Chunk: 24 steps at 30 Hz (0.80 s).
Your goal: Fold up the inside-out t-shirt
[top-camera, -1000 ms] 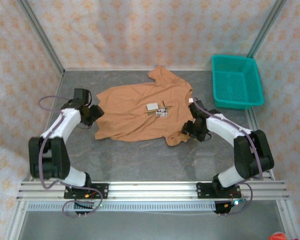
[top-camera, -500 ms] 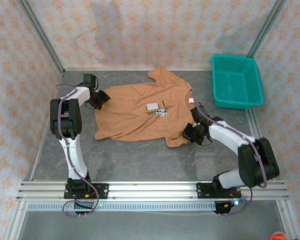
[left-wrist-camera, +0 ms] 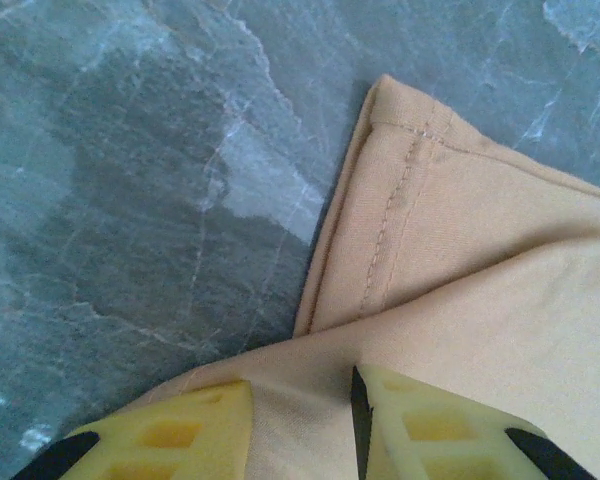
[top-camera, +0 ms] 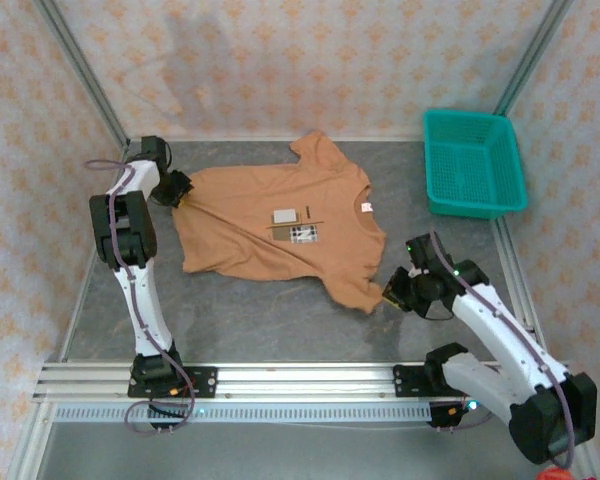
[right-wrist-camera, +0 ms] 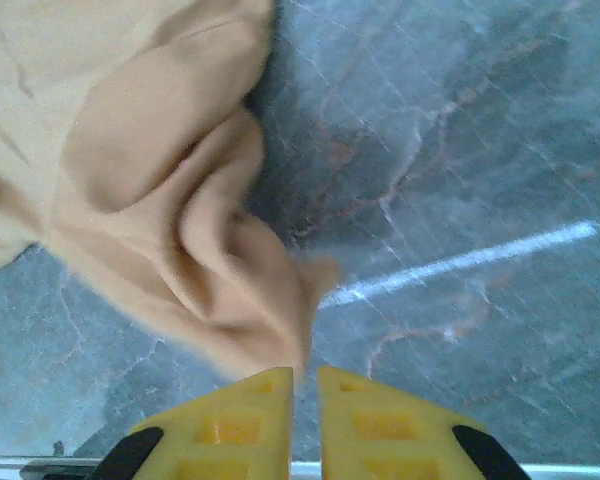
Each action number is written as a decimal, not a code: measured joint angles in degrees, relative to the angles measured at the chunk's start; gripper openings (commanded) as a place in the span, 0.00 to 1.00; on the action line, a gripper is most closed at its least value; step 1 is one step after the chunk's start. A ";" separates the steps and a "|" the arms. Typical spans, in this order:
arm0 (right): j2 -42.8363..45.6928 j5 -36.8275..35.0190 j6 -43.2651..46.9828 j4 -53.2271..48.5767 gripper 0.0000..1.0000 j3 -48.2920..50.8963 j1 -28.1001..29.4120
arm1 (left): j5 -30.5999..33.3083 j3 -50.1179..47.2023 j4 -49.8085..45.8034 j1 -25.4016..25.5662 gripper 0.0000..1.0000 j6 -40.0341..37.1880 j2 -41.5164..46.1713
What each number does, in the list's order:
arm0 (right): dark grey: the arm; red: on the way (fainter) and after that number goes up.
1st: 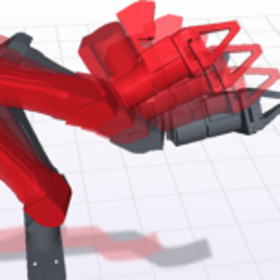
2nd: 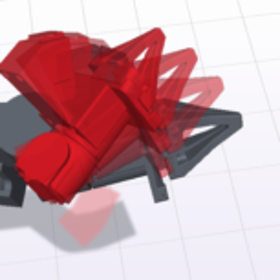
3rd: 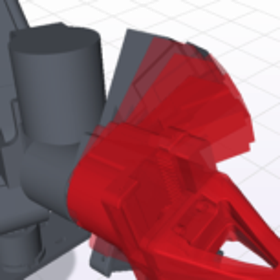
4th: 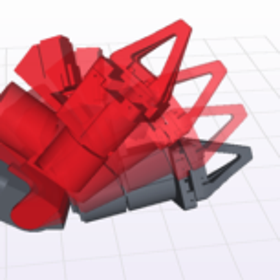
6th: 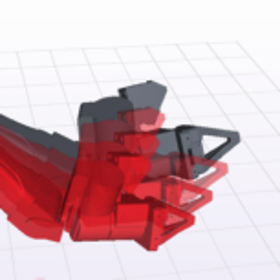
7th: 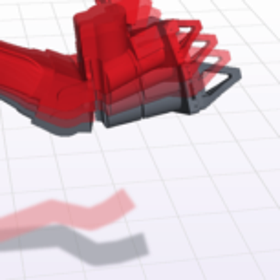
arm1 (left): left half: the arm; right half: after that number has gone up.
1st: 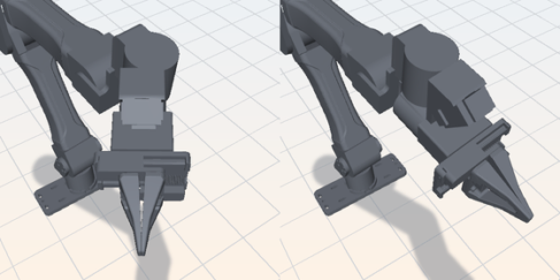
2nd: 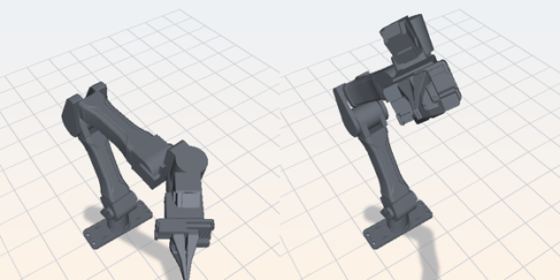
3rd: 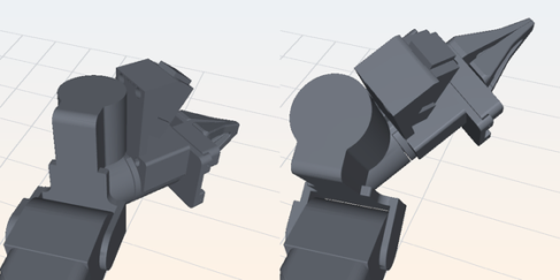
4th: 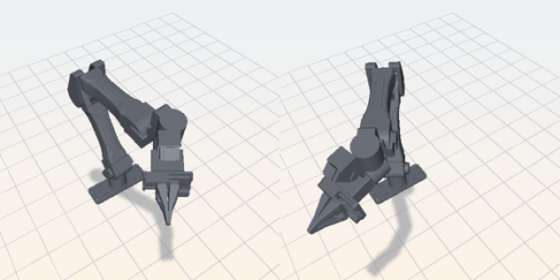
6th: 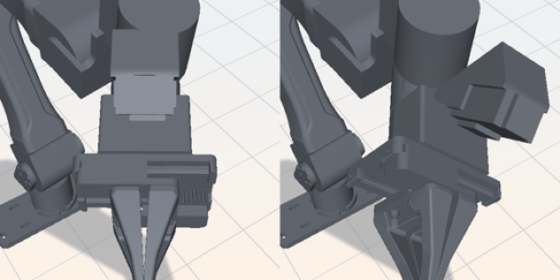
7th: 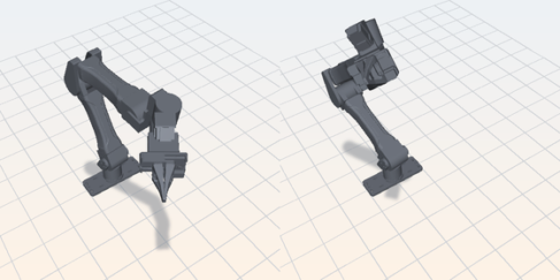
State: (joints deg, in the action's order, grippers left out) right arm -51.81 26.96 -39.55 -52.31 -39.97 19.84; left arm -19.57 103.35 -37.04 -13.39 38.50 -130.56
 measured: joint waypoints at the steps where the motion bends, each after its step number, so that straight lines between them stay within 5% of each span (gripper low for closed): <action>1: 1.18 -0.04 -0.13 -0.92 0.29 0.00 0.00 | 0.15 0.00 -0.07 0.00 0.34 -0.04 0.00; 11: -5.57 -0.81 -0.98 2.36 0.39 -0.63 0.00 | 1.90 -2.14 -1.03 0.68 0.36 -1.25 2.34; 19: -34.40 -2.75 -0.98 17.29 0.40 -20.35 0.63 | 8.90 -14.40 -3.23 8.20 0.47 -5.18 23.56; 24: -53.83 -2.91 -0.35 23.98 0.39 -35.85 -0.26 | 2.38 -30.25 2.64 13.55 0.48 -4.92 39.71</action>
State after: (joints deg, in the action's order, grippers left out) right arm -105.65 24.05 -39.90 -28.34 -75.81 19.57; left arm -17.19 73.10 -34.39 0.16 33.58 -90.85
